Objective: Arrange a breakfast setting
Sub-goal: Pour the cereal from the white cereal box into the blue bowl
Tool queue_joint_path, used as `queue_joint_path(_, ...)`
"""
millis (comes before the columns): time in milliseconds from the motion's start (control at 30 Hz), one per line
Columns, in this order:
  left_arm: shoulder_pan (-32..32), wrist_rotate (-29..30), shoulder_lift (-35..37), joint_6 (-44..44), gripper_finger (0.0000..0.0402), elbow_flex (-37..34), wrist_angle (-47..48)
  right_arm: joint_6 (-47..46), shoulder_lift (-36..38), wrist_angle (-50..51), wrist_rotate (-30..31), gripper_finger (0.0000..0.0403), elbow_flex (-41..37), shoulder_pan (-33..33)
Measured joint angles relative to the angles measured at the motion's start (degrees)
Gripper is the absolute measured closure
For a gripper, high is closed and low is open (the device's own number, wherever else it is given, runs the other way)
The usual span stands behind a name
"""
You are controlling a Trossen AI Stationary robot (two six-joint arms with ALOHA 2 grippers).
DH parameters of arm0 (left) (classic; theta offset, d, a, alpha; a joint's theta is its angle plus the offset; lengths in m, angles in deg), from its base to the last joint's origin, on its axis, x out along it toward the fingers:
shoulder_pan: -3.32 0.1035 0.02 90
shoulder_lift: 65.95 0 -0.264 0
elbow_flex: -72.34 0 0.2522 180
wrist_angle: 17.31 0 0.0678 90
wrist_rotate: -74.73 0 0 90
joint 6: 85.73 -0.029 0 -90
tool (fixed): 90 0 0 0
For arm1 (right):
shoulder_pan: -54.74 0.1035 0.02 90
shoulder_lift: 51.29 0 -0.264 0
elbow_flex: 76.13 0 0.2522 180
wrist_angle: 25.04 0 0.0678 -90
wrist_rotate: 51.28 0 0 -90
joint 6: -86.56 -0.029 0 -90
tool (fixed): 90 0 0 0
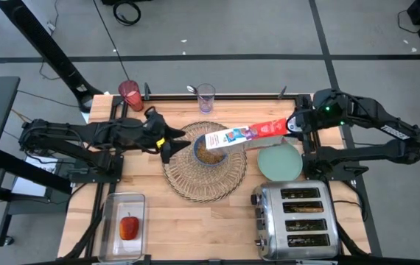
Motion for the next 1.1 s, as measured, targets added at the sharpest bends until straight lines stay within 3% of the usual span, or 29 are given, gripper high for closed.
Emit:
queue_joint_path(767,0.0,1.3,0.3,-0.3,0.0132,0.0,-16.7,-8.6,17.7,-10.8,-4.9,0.0195,-17.0,-4.3)
queue_joint_path(1100,0.0,2.6,0.3,-7.8,0.0132,0.0,-25.3,-14.2,23.9,-13.7,-5.5,0.0195,-18.7,-4.3)
